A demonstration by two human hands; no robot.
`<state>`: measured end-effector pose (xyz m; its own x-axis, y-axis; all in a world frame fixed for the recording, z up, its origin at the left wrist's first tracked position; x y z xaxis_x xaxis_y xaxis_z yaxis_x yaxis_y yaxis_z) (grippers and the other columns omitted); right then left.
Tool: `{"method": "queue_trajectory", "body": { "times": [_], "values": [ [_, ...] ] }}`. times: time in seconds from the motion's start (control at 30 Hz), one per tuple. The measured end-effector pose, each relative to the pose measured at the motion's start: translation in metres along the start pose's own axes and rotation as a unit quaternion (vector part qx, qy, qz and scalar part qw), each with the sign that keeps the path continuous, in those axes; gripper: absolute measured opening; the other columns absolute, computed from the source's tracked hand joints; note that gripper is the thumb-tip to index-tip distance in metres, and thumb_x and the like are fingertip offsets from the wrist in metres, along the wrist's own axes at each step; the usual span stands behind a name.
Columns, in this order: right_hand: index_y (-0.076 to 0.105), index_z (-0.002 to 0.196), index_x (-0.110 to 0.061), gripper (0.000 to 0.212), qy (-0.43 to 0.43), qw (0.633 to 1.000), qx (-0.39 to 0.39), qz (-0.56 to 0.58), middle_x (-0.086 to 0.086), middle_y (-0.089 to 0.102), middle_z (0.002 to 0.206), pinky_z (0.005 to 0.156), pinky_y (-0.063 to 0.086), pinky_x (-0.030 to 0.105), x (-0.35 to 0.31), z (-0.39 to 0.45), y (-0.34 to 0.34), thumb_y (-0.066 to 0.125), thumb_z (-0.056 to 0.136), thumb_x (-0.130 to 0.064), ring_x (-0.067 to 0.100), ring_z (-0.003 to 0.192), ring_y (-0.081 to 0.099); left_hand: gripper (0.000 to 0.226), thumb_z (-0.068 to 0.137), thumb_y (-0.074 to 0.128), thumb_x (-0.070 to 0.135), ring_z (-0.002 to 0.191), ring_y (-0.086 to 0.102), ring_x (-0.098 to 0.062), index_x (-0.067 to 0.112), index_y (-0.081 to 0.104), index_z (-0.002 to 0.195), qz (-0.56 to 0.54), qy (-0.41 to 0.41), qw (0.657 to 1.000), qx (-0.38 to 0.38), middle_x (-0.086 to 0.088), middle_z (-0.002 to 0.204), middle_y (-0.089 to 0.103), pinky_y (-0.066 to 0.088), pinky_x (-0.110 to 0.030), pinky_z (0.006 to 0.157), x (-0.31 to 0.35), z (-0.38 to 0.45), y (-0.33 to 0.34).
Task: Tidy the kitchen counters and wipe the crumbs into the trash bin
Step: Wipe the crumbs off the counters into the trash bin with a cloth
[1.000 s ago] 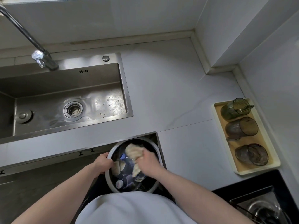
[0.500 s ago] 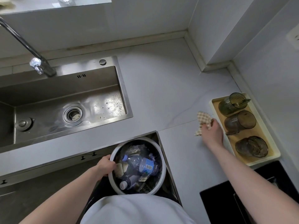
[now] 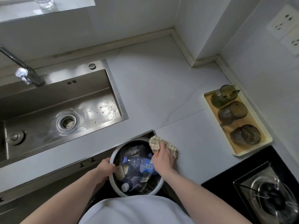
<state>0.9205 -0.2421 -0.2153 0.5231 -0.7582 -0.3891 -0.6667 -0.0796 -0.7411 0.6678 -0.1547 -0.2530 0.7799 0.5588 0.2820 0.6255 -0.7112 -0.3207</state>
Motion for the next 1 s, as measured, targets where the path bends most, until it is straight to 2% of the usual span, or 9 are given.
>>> {"method": "queue_trajectory", "body": {
  "times": [0.07,0.13,0.2,0.33,0.43,0.63,0.77,0.87,1.0],
  "values": [
    [0.053,0.121,-0.026,0.029,-0.047,0.985,-0.169,0.005,0.006,0.063,0.117,0.09,0.05,0.037,-0.023,-0.03,0.036,0.052,0.092,-0.031,0.03,0.105,0.06,0.027,0.079,0.058,0.002,0.086,0.069,-0.032,0.011,0.064,0.103,0.007,0.0,1.0,0.001,-0.019,0.098,0.071,0.059,-0.039,0.07,0.0,0.005,-0.002],
    [0.051,0.097,-0.028,0.011,-0.082,0.964,-0.253,0.01,0.003,0.063,0.102,0.078,0.048,0.036,-0.038,-0.063,0.066,0.052,0.088,-0.034,0.028,0.094,0.06,0.023,0.082,0.057,0.007,0.088,0.071,-0.033,0.013,0.065,0.103,0.02,0.003,1.0,0.002,-0.018,0.096,0.072,0.062,-0.042,0.075,0.001,0.012,-0.005],
    [0.048,0.094,-0.029,0.009,-0.066,0.971,-0.22,0.06,0.003,0.063,0.103,0.076,0.045,0.036,-0.044,-0.085,0.075,0.052,0.091,-0.037,0.025,0.092,0.057,0.022,0.084,0.055,0.01,0.088,0.072,-0.032,0.015,0.064,0.103,0.043,0.006,0.999,-0.008,-0.017,0.096,0.072,0.062,-0.042,0.075,0.004,0.016,-0.009],
    [0.051,0.137,-0.017,0.046,0.047,0.973,-0.107,0.198,0.001,0.061,0.132,0.1,0.045,0.032,-0.021,-0.096,0.056,0.053,0.097,-0.04,0.02,0.123,0.057,0.022,0.079,0.06,0.006,0.082,0.069,-0.031,0.01,0.065,0.1,0.088,0.015,0.995,-0.034,-0.018,0.095,0.071,0.058,-0.035,0.064,0.01,0.018,-0.021],
    [0.05,0.14,-0.015,0.053,0.119,0.962,0.034,0.243,0.002,0.061,0.135,0.105,0.046,0.035,0.018,-0.094,0.018,0.057,0.095,-0.042,0.022,0.125,0.058,0.021,0.078,0.06,0.004,0.076,0.066,-0.03,0.003,0.066,0.099,0.118,0.032,0.991,-0.047,-0.021,0.092,0.069,0.052,-0.029,0.056,0.014,0.022,-0.027],
    [0.048,0.139,-0.003,0.048,0.241,0.879,0.287,0.294,0.017,0.056,0.136,0.097,0.041,0.031,0.091,-0.111,-0.045,0.054,0.101,-0.031,0.033,0.123,0.056,0.022,0.082,0.055,0.0,0.07,0.063,-0.029,0.003,0.062,0.103,0.148,0.061,0.984,-0.084,-0.017,0.083,0.063,0.048,-0.026,0.046,0.018,0.015,-0.027],
    [0.042,0.142,-0.002,0.05,0.294,0.9,0.24,0.215,0.018,0.046,0.144,0.103,0.041,0.039,0.116,-0.133,-0.018,0.053,0.101,-0.029,0.037,0.131,0.048,0.024,0.083,0.054,0.001,0.085,0.07,-0.038,0.008,0.061,0.105,0.154,0.075,0.98,-0.101,-0.023,0.095,0.069,0.062,-0.044,0.068,0.02,0.01,-0.022],
    [0.039,0.148,-0.007,0.053,0.311,0.914,0.216,0.144,0.011,0.038,0.156,0.114,0.034,0.042,0.127,-0.152,0.015,0.051,0.1,-0.026,0.03,0.142,0.036,0.023,0.085,0.053,0.0,0.086,0.071,-0.036,0.01,0.061,0.104,0.167,0.083,0.976,-0.111,-0.022,0.098,0.069,0.063,-0.042,0.069,0.024,0.0,-0.012],
    [0.042,0.147,-0.013,0.054,0.19,0.96,0.187,0.082,0.001,0.039,0.155,0.119,0.027,0.035,0.095,-0.157,0.036,0.057,0.096,-0.018,0.023,0.141,0.034,0.028,0.084,0.053,-0.003,0.089,0.072,-0.036,0.009,0.061,0.107,0.193,0.076,0.97,-0.126,-0.022,0.1,0.071,0.064,-0.045,0.074,0.026,-0.01,0.005]
  ]
}}
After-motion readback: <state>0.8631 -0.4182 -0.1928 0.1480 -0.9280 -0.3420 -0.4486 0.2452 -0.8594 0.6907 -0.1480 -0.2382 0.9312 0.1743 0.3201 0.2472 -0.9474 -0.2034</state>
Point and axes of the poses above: each hand's wrist, its own z-axis towards the middle knuckle, its own y-axis out of the palm, x = y × z, the point moved 4 cm from there along z, towards the middle knuckle
